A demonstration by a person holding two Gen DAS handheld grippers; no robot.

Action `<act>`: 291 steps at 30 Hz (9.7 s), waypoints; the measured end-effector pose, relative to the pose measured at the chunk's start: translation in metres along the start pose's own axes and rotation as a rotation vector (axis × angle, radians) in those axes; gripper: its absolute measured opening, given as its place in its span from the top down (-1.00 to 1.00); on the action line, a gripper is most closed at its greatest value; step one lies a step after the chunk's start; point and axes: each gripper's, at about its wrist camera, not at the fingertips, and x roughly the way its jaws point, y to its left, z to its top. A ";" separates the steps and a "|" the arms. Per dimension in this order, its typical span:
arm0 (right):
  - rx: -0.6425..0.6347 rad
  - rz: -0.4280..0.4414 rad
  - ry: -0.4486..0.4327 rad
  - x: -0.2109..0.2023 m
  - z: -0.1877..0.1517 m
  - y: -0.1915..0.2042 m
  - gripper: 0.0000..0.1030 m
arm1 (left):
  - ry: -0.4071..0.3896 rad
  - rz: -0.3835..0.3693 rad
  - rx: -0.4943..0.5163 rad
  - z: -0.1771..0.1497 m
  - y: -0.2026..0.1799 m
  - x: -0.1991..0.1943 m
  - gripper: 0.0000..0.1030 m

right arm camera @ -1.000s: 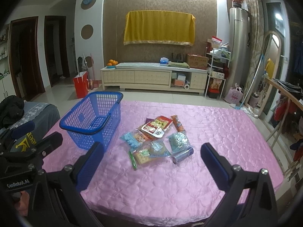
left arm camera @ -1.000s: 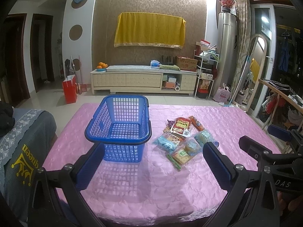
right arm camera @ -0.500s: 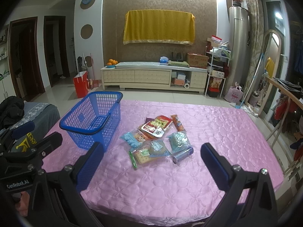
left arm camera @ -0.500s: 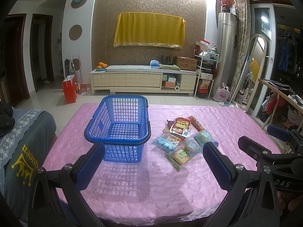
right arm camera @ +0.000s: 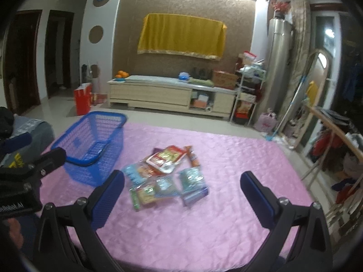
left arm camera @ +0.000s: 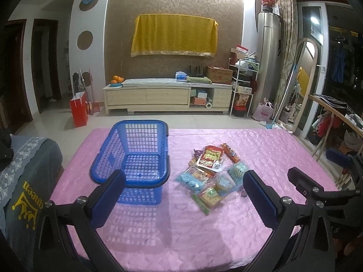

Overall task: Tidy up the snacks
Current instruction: 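Move the right tool to the light-blue striped biscuit bag and close on it, then grasp the cartoon-fox bag with the left tool while the right tool lifts the biscuit bag, then carry the biscuit bag over the blue basket with the right tool and release it, then move the right tool back to the purple Doublemint gum pack, then close the right tool on the gum pack and lift it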

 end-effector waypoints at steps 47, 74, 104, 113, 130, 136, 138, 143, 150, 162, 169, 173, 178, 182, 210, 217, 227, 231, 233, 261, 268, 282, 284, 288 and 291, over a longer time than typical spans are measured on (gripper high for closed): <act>-0.069 0.302 0.566 0.307 -0.038 -0.062 -0.58 | 0.557 -0.018 0.112 -0.037 -0.074 0.279 -0.99; 0.026 0.260 0.453 0.251 -0.036 -0.123 -0.17 | 0.649 0.083 0.050 -0.042 -0.116 0.295 -0.99; 0.041 0.260 0.470 0.227 -0.038 -0.098 -0.17 | 0.572 -0.017 0.138 -0.035 -0.114 0.252 0.07; 0.100 0.278 0.416 0.177 0.000 -0.081 -0.17 | 0.463 -0.073 0.121 0.002 -0.080 0.183 0.07; 0.024 0.404 0.279 0.130 0.068 0.032 -0.17 | 0.300 -0.012 0.080 0.062 0.059 0.103 0.07; -0.005 0.473 0.312 0.140 0.072 0.084 -0.17 | 0.314 0.026 0.075 0.055 0.107 0.099 0.07; -0.018 0.487 0.331 0.147 0.071 0.099 -0.17 | 0.322 0.034 0.071 0.051 0.117 0.100 0.07; -0.064 0.490 0.364 0.162 0.071 0.126 -0.17 | 0.356 0.042 0.027 0.041 0.148 0.107 0.07; -0.108 0.495 0.403 0.175 0.070 0.152 -0.17 | 0.387 0.002 -0.007 0.033 0.169 0.123 0.07; -0.202 0.504 0.454 0.193 0.063 0.178 -0.18 | 0.410 -0.021 0.010 0.025 0.171 0.142 0.02; -0.204 0.480 0.451 0.190 0.064 0.178 -0.51 | 0.387 0.004 0.009 0.028 0.169 0.130 -0.32; -0.183 0.470 0.429 0.180 0.070 0.168 -0.62 | 0.372 0.018 -0.009 0.030 0.170 0.118 -0.34; -0.164 0.462 0.407 0.166 0.072 0.150 -0.62 | 0.355 0.028 0.007 0.033 0.159 0.104 -0.39; -0.140 0.458 0.389 0.151 0.072 0.127 -0.63 | 0.339 0.015 0.034 0.034 0.139 0.093 -0.53; -0.011 0.327 0.444 0.155 0.020 -0.032 -0.62 | 0.400 -0.146 0.290 0.020 -0.040 0.147 -0.59; -0.018 0.312 0.492 0.184 -0.002 -0.046 -0.62 | 0.478 -0.150 0.339 0.003 -0.062 0.187 -0.59; -0.019 0.327 0.578 0.236 -0.029 -0.047 -0.62 | 0.592 -0.106 0.391 -0.019 -0.065 0.251 -0.59; -0.013 0.342 0.594 0.253 -0.033 -0.044 -0.62 | 0.634 -0.102 0.396 -0.026 -0.062 0.274 -0.59; -0.018 0.352 0.599 0.260 -0.035 -0.043 -0.62 | 0.653 -0.093 0.395 -0.029 -0.059 0.285 -0.59; 0.102 0.276 0.700 0.272 -0.043 -0.080 -0.62 | 0.641 -0.098 0.354 -0.041 -0.048 0.301 -0.24; 0.206 0.219 0.802 0.284 -0.053 -0.082 -0.62 | 0.603 -0.126 0.346 -0.037 -0.047 0.282 -0.24; 0.212 0.145 0.850 0.295 -0.061 -0.057 0.21 | 0.604 -0.155 0.306 -0.045 -0.045 0.274 -0.24; 0.199 0.177 0.825 0.289 -0.061 -0.055 0.25 | 0.593 -0.159 0.305 -0.043 -0.045 0.270 -0.24; 0.152 0.194 0.767 0.267 -0.060 -0.045 0.26 | 0.574 -0.159 0.300 -0.038 -0.046 0.257 -0.24; 0.155 0.215 0.728 0.249 -0.052 -0.046 0.26 | 0.558 -0.152 0.293 -0.034 -0.046 0.247 -0.24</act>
